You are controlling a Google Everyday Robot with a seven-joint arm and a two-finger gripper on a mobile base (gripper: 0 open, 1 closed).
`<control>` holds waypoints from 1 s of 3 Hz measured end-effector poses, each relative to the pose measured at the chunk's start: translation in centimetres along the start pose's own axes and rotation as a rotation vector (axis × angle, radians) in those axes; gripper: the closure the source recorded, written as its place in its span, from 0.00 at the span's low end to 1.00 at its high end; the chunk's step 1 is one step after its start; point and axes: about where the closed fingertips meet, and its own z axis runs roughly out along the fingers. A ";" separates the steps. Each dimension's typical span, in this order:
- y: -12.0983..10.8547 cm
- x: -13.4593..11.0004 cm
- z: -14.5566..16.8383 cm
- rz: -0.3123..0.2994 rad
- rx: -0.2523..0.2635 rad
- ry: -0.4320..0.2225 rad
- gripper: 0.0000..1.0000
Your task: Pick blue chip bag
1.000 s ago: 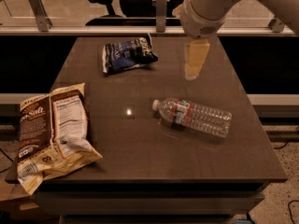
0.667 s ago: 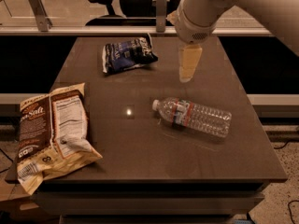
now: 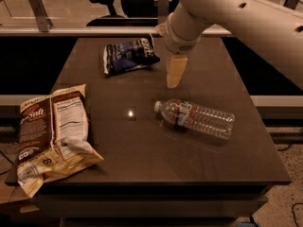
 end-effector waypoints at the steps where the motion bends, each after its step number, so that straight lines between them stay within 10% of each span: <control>1: -1.1 -1.0 1.7 -0.029 0.010 -0.021 0.00; 3: -3.7 -2.7 3.7 -0.105 0.006 -0.027 0.00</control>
Offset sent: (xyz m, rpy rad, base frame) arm 0.0460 0.0390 0.0004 -0.0250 -0.0515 0.1026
